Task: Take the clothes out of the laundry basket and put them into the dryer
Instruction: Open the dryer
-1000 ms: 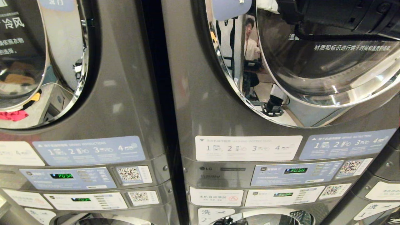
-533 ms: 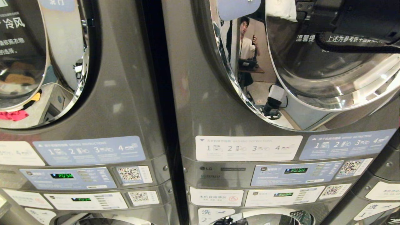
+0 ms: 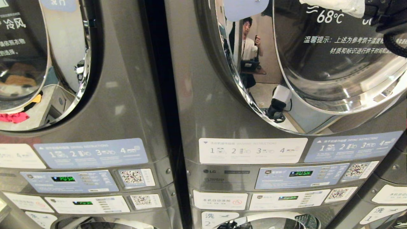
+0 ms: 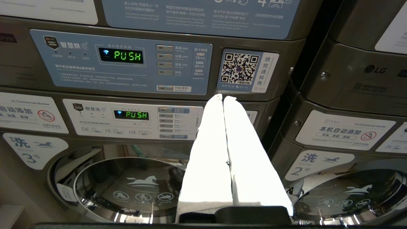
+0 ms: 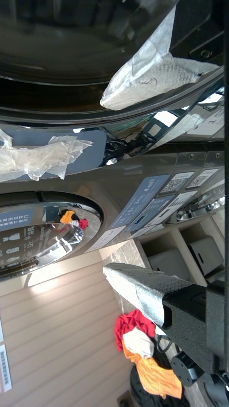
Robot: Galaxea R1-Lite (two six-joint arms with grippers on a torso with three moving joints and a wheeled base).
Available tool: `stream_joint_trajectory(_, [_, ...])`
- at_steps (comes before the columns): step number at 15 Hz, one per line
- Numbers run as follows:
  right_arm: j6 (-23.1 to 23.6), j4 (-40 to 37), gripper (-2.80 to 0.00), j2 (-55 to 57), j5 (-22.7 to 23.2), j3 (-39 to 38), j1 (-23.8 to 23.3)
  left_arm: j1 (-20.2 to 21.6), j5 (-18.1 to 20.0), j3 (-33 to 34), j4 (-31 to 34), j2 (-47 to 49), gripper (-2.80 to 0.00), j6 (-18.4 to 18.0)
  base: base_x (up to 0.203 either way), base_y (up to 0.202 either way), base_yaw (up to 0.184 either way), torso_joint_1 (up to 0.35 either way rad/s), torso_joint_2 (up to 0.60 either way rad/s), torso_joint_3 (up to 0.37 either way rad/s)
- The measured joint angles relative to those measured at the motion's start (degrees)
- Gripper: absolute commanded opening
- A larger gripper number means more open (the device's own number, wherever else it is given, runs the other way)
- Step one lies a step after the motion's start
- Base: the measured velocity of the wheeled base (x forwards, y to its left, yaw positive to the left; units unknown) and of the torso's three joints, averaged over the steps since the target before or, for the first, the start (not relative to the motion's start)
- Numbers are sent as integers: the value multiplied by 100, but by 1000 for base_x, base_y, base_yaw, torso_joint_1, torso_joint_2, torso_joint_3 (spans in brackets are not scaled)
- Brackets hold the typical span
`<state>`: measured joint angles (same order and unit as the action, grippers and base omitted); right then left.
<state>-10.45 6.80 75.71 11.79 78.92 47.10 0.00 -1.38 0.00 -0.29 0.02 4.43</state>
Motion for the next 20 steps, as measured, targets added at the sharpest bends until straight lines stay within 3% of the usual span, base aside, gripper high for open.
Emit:
stream_joint_trajectory(10, [53,49,0,431,-269,371,-9,0,0,0,-20,0,-280,6,0,0,0,0,0,0])
stream_joint_trajectory(20, [59,254,0,788,-232,440,66,0,0,0,-4,0,-280,1,0,0,0,0,0,0])
